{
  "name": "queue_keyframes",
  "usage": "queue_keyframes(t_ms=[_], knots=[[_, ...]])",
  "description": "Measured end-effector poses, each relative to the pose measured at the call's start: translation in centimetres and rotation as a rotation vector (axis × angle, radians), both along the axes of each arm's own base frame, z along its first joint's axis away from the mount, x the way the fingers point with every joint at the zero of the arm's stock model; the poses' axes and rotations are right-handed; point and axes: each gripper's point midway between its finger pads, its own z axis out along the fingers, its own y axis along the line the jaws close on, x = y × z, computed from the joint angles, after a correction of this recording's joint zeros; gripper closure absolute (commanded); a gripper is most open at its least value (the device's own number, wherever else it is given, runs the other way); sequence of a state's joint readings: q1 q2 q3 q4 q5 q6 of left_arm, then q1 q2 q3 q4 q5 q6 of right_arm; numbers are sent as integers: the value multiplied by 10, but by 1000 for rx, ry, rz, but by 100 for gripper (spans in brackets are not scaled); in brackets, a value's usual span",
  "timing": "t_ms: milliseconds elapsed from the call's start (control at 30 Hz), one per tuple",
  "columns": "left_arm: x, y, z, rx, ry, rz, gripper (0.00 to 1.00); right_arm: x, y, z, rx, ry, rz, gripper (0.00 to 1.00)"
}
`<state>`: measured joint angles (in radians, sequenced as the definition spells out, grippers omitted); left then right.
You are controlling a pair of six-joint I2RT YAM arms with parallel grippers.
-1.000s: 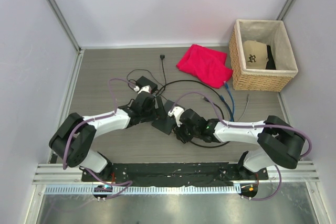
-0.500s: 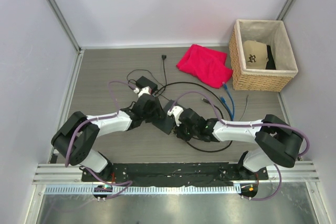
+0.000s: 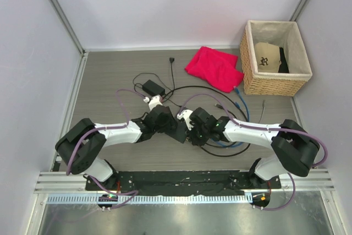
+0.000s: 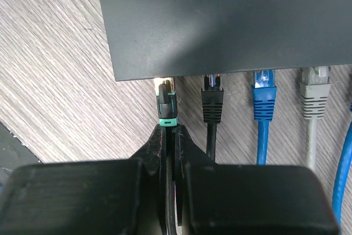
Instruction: Insert the plug into the switch port
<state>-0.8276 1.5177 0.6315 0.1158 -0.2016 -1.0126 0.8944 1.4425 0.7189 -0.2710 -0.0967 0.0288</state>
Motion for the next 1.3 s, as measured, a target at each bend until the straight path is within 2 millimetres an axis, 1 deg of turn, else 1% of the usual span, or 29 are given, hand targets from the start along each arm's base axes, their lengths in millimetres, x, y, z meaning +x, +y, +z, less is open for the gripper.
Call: queue_keyframes(t_ms=[100,167,200,233,300,333,400,433,467,500,533,567,600,700,800,900,933,1000,1033,1100,1200,1300], knots=[[0,1,0,-8,-2,14,46,0,0,1,-2,7,3,99],[1,1,1,-10,-6,29,45,1,-1,1,-5,6,4,88],[1,1,1,-8,-11,33,43,1,-1,1,-7,4,5,83],[1,1,1,-4,-13,36,42,2,-2,1,-8,0,6,73],[1,0,2,-3,-18,40,40,2,-4,0,-6,-10,-4,63],[-1,-2,3,-3,-16,35,39,3,-6,1,-1,-21,-11,55],[-3,-5,3,-2,-7,30,36,3,-14,1,5,-40,-40,47],[-5,-6,3,-10,2,27,35,3,-15,3,17,-48,-55,39],[-8,-11,4,-27,17,15,31,9,-13,12,58,-82,-80,36],[-12,-16,5,-40,30,2,30,13,-10,20,88,-109,-102,32],[-16,-20,5,-54,44,-11,29,21,-8,35,129,-154,-131,28],[-19,-24,7,-65,55,-24,27,25,-7,46,162,-183,-154,26],[-21,-28,7,-73,66,-34,26,32,-6,63,208,-228,-193,24],[-25,-41,9,-89,100,-60,22,46,-14,97,282,-325,-300,20],[-33,-66,12,-94,119,-117,19,57,-31,116,308,-409,-420,19],[-50,-97,15,-118,149,-215,17,65,-57,127,311,-492,-548,18],[-55,-104,17,-125,154,-239,17,66,-63,129,311,-510,-573,18],[-61,-109,21,-126,155,-267,16,68,-78,135,321,-556,-639,17],[-61,-108,24,-114,149,-274,15,68,-85,138,327,-576,-667,17],[-52,-96,30,-73,123,-250,12,69,-96,145,342,-612,-709,17],[-23,-65,47,25,42,-189,10,70,-104,151,366,-647,-745,17],[15,-35,72,186,-100,-210,9,71,-107,145,362,-662,-754,16]])
